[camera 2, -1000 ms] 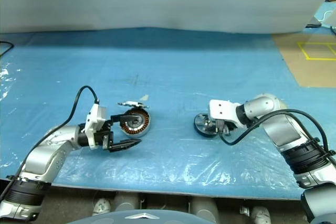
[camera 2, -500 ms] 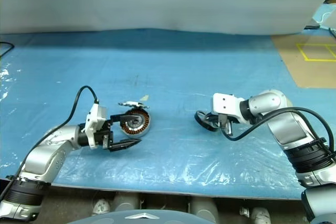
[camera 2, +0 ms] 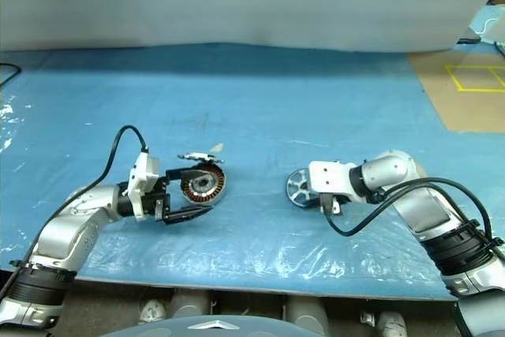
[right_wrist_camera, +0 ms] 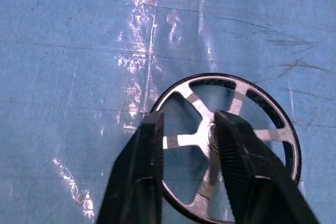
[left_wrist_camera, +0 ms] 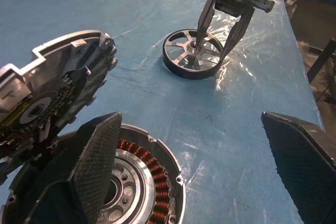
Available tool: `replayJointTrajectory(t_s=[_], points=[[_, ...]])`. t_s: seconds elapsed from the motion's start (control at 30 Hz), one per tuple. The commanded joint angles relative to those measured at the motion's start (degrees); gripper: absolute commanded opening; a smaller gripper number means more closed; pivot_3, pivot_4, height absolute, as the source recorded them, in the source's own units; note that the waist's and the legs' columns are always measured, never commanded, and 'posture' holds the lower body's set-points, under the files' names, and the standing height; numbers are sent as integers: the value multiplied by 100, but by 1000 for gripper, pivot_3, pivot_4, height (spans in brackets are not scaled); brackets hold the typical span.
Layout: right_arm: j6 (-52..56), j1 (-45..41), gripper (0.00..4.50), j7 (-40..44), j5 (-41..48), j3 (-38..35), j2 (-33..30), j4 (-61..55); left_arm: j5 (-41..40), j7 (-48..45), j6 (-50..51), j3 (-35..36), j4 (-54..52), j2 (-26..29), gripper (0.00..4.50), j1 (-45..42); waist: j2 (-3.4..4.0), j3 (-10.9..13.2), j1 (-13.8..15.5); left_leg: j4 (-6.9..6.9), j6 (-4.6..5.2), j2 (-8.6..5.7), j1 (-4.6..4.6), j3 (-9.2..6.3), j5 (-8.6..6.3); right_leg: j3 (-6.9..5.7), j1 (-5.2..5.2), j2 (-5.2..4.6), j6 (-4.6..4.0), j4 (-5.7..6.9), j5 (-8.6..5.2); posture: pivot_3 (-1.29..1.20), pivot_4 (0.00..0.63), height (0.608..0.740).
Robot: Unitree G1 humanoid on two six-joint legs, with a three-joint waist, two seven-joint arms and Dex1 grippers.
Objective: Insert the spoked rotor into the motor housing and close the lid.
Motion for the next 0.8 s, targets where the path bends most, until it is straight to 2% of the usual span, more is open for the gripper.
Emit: replayJointTrajectory(t_s=[0.03, 0.27, 0.53, 0.8], points=[[84, -60, 1807, 8, 55, -79, -30, 26, -40, -1, -8, 93, -146, 75, 4500, 12, 0, 0, 1, 0, 0, 0, 0, 0, 0, 0, 0, 0, 0, 0, 0, 0, 150, 740], [279, -169, 1807, -32, 274, -202, 35, -16, -4, -58, -104, 94, 6, 67, 4500, 8, 1, 1, 1, -2, 0, 0, -5, 0, 0, 0, -6, 0, 0, -1, 0, 0, 150, 740], [1536, -579, 1807, 62, 1209, -605, 192, -223, 49, -164, -256, 83, 214, 72, 4500, -1, 5, 3, 0, -2, 0, 0, -19, 0, 0, -2, -19, 1, -1, -1, 0, 0, 150, 740], [1696, -713, 1807, 21, 901, -262, 60, 94, 37, -157, -208, 15, 142, 28, 4500, -28, 5, 3, 7, -2, 0, 0, -25, 0, 0, -3, -24, 1, -1, -1, 0, 0, 150, 740]])
